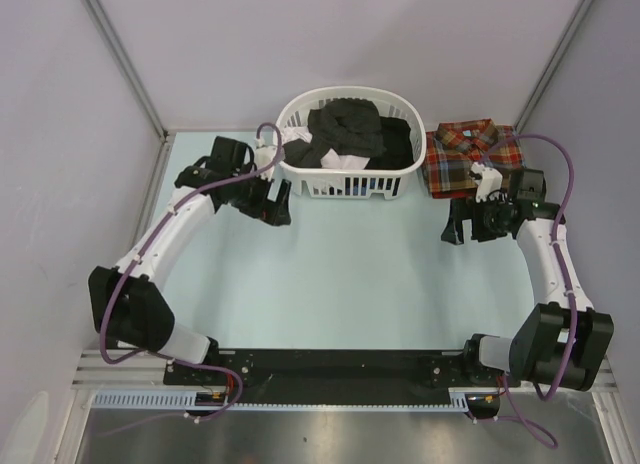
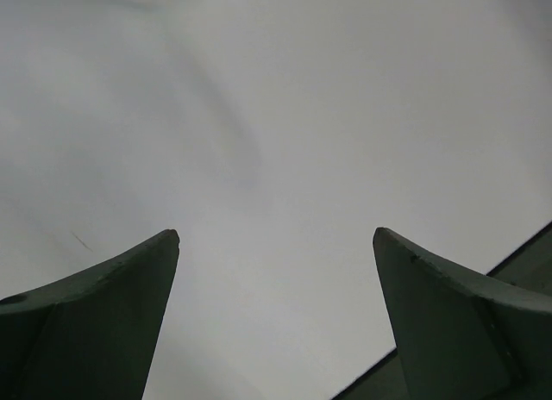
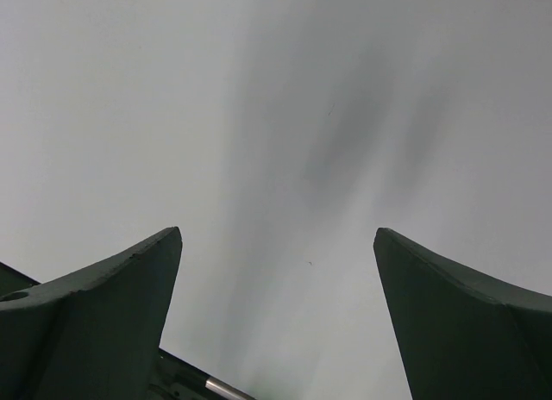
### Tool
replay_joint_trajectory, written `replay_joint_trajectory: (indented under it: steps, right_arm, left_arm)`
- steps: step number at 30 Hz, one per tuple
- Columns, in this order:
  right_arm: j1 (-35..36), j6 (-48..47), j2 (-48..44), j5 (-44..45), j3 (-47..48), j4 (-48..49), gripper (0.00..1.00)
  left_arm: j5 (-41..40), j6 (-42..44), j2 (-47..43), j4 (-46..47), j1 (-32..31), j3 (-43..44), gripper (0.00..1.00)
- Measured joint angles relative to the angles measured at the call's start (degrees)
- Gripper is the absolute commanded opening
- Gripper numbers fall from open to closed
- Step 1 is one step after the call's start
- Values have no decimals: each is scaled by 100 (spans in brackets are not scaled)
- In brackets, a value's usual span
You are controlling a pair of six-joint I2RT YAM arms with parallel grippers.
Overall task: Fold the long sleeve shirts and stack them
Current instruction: Grab the shirt from the pile
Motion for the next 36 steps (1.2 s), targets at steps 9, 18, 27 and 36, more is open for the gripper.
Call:
replay_joint_trajectory:
  steps: [9, 18, 27, 36]
  right_arm:
    - [-57, 72, 9, -4, 400, 15, 100]
    - [-426, 308, 177, -50, 669, 122, 100]
    - [-671, 374, 229, -63, 682, 98, 100]
    - [-798, 376, 363, -74, 684, -2, 100]
  left_arm:
    - [-317, 199, 2212, 640, -68, 4221, 99]
    - [-549, 101, 4824, 1875, -295, 6076, 99]
    - [-702, -114, 6109, 2938, -490, 6008, 94]
    - [-896, -61, 6369, 3403, -529, 6223, 33]
